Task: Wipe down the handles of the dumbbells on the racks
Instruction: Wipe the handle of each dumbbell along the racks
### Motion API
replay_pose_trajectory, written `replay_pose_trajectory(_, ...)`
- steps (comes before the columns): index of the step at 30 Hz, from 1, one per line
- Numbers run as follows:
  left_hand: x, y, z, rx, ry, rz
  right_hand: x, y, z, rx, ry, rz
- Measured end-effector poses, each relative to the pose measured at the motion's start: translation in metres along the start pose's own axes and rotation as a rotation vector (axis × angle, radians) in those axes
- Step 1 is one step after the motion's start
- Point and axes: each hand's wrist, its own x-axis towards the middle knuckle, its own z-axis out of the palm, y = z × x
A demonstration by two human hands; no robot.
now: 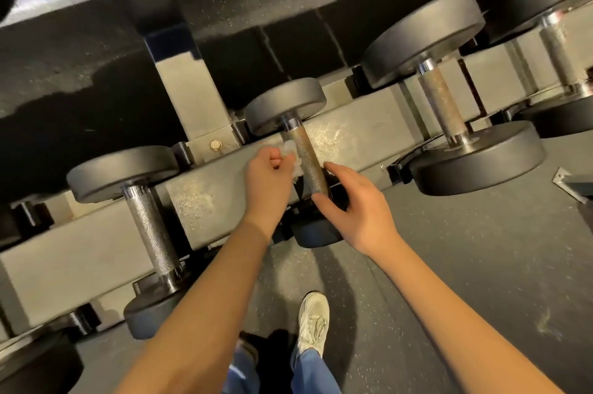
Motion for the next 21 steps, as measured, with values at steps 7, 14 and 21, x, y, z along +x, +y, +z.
replay_pose_trajectory(7,-0.028,0.0,-0.001,0.072,-0.1,-0.028,0.0,0.0,0.003,0.001,-0.006,0.025)
replay_pose_trajectory(14,-0.006,0.013,-0.001,-0.084,0.084,-0.021,-0.002,-0.003,0.007,0.0,-0.005,0.034)
replay_pose_trajectory(21,0.005,0.014,-0.003,-0.065,0.114,0.037,-0.001,-0.005,0.007,-0.025,-0.014,0.024)
